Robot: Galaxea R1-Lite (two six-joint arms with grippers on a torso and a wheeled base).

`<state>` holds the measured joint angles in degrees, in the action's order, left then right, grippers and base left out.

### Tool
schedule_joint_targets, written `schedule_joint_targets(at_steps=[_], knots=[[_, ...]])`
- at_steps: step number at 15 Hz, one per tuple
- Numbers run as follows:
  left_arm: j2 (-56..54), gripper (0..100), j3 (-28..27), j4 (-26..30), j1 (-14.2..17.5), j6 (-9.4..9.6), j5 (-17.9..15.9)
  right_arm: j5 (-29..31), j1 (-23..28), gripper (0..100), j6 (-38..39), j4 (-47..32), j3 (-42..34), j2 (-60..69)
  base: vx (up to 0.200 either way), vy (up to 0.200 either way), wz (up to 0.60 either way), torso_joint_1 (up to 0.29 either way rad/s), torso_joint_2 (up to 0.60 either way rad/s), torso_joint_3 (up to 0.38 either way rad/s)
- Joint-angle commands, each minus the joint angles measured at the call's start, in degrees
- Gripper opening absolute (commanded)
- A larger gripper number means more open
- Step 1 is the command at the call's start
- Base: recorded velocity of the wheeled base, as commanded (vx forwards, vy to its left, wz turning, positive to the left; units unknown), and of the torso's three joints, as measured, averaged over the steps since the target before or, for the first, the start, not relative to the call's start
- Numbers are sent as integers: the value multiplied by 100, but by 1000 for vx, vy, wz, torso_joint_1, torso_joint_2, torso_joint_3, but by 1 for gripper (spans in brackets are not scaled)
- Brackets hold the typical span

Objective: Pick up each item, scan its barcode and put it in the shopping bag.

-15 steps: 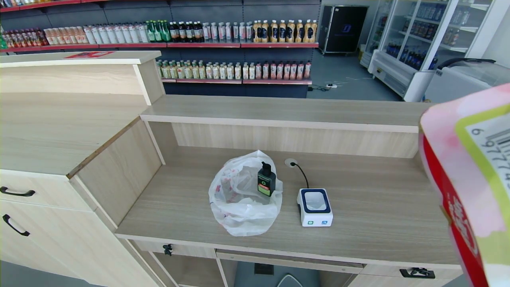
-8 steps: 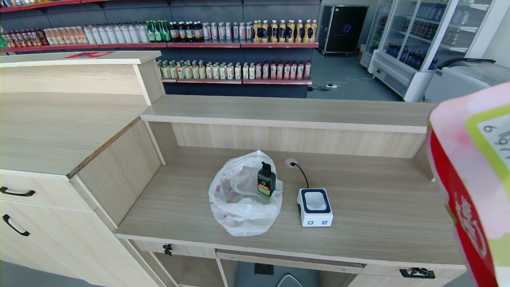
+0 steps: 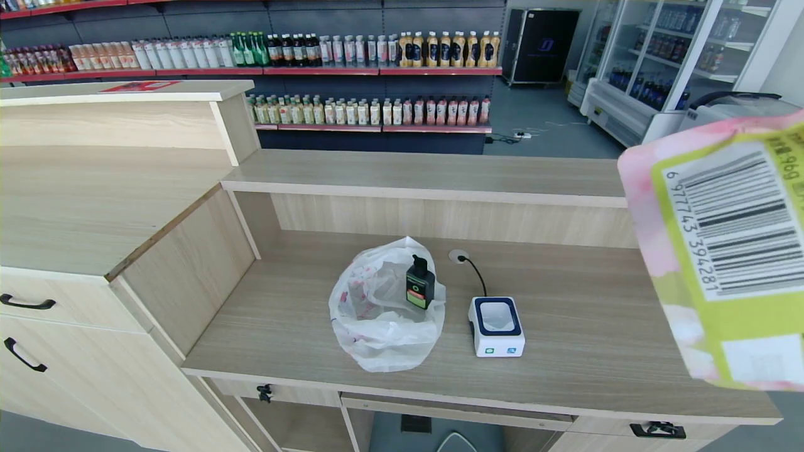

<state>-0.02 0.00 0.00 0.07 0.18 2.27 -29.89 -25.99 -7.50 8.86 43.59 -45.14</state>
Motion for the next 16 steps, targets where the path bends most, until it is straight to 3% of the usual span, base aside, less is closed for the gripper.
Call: schedule_joint_targets(at_steps=[1,4,8,12,16], knots=[[2,100,0,0,1,-1,2,809,463,0,-498,89,-272,-293,0,0,0,0,0,0],[2,100,0,0,1,-1,2,2198,929,0,-867,687,-606,-733,0,0,0,0,0,0],[2,100,0,0,1,-1,2,2761,1861,0,-1254,1856,-1397,-1181,0,0,0,0,0,0],[2,100,0,0,1,-1,2,2910,1764,0,-1509,1926,-1397,-1577,0,0,0,0,0,0],[2,100,0,0,1,-1,2,3051,1746,0,-2379,1882,-1477,-1796,0,0,600,2,4,2]])
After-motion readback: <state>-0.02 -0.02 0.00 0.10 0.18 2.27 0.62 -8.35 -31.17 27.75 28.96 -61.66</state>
